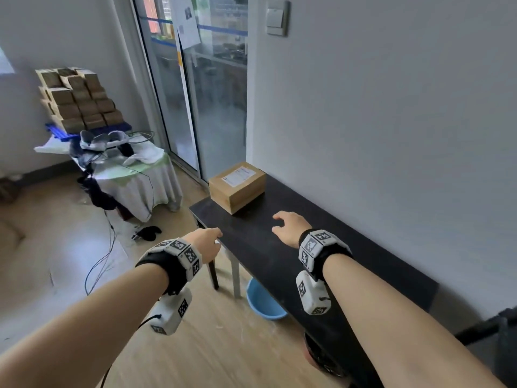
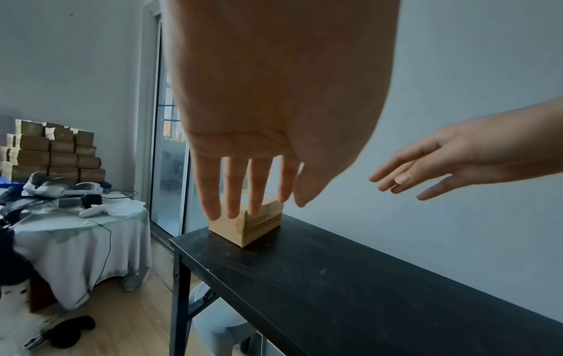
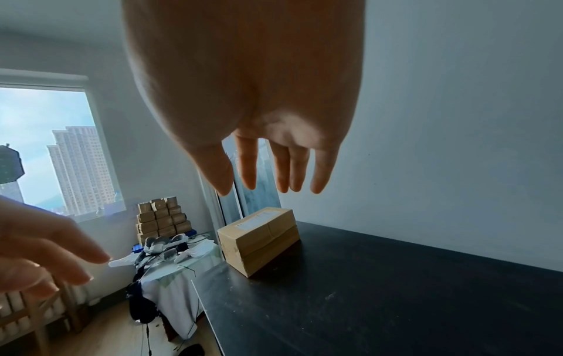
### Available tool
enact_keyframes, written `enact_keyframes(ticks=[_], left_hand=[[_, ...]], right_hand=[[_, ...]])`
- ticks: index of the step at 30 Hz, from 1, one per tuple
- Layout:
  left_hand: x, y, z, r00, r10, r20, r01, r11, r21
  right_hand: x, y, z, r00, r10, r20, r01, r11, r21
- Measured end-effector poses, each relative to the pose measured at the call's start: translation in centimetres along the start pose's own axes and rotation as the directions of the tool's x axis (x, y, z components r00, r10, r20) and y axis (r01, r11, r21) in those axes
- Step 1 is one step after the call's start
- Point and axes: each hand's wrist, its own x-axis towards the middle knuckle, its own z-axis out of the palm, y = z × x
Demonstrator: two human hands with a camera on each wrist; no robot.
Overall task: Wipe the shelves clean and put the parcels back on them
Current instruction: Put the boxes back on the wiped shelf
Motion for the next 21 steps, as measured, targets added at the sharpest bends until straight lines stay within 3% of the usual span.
enact_keyframes(ticks=[7, 11, 21], left_hand=[[9.3, -6.1, -1.7, 0.998, -0.044, 0.049, 0.046, 0.997, -0.055], [15.8, -9.0, -3.0, 0.998, -0.002, 0.061, 0.007, 0.997, -0.074], [30.6, -13.9, -6.9, 0.986, 0.111, 0.124, -0.090, 0.982, -0.163]], right_hand=[[9.3, -3.0, 2.9, 0.995, 0.063, 0.072, -0.069, 0.995, 0.073], [14.4, -4.4, 4.2, 0.988, 0.138, 0.072, -0.148, 0.977, 0.152], [25.0, -7.8, 7.2, 0.903, 0.423, 0.076, -0.416, 0.816, 0.400]])
